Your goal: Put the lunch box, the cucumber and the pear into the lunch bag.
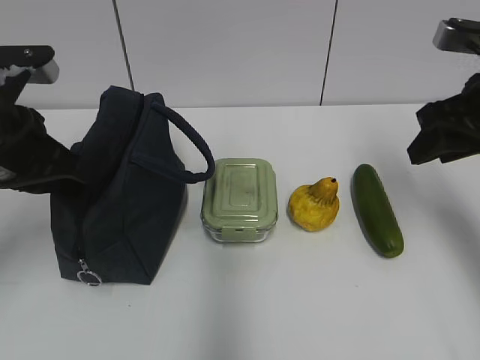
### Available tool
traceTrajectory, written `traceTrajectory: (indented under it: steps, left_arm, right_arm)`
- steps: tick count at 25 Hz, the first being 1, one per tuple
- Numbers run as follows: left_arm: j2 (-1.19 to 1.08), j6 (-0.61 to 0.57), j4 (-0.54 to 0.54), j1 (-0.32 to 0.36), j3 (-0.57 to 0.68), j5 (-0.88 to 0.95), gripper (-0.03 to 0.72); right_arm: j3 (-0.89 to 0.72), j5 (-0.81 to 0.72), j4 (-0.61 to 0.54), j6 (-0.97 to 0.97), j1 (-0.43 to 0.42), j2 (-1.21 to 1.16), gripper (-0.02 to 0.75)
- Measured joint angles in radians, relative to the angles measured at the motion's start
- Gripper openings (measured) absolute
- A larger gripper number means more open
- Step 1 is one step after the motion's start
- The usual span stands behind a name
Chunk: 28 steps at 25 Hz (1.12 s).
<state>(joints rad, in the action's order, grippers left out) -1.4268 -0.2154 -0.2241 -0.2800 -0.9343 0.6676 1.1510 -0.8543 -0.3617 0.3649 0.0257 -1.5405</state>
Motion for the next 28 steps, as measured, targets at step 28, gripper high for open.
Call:
traceTrajectory:
  steps: [28]
  left_arm:
    - [-0.002,-0.003,0.029,0.0,0.0,-0.017,-0.016]
  right_arm:
    - [0.414,-0.188,0.337,-0.438,0.169,-0.579,0.562]
